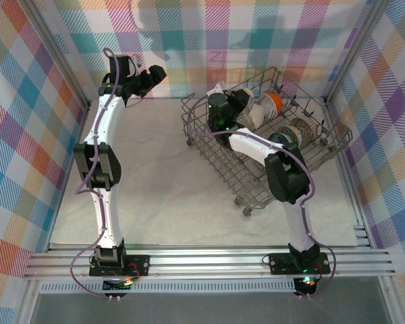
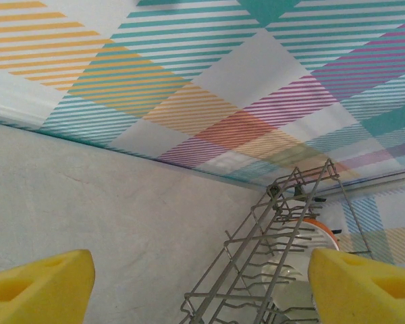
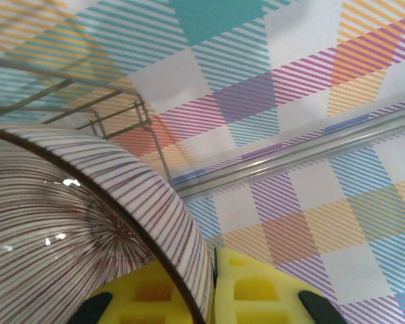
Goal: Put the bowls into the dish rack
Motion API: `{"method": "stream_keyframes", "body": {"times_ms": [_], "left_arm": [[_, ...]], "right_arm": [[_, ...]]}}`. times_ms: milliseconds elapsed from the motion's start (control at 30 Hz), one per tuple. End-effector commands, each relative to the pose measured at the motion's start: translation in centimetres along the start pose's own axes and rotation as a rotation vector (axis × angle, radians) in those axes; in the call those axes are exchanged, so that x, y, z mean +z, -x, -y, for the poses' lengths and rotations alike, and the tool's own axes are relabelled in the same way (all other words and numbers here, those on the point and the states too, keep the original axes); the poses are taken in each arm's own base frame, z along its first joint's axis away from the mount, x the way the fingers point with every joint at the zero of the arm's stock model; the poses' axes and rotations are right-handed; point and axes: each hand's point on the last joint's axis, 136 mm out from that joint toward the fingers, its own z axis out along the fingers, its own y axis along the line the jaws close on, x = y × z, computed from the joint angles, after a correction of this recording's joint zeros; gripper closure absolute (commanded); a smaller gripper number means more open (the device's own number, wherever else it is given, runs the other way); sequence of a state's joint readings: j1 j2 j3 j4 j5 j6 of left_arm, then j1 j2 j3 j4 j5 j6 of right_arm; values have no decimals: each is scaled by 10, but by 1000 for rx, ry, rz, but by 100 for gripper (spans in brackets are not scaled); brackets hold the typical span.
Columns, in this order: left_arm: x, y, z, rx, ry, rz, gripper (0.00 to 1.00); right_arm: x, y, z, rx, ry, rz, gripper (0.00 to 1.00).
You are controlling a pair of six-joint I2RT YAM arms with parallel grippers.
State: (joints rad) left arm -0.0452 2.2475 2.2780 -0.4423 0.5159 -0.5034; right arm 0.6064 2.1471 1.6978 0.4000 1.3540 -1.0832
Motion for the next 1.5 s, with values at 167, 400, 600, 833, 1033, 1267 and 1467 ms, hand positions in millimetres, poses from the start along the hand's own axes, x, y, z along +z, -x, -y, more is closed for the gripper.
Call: {"method": "stream_keyframes", "body": {"times_ms": [167,400,600,833,1033,1267,1467], "left_arm": [[-19,9,34,51,-66,31,17],[-18,8,35,51,-68,29,17],[-16,7,36,49,-68,26,18],[-15,6,35,50,-68,24,18],[-14,5,35,44,-70,21,18],[-13,4,35,42,-72,18,18],[-13,3,36,42,-73,17,18]], "right_arm": [[-7,-39,1,115,153,-146,100],[-7,-40,-2,79,149,-139,100],[-6,-39,-2,65,133,-126,100],[-6,-36,0,36,108,-104,100],[-6,-26,8,33,86,-72,100],[-5,-17,12,6,42,-33,100],[-5,-20,3,-19,48,-35,100]]}}
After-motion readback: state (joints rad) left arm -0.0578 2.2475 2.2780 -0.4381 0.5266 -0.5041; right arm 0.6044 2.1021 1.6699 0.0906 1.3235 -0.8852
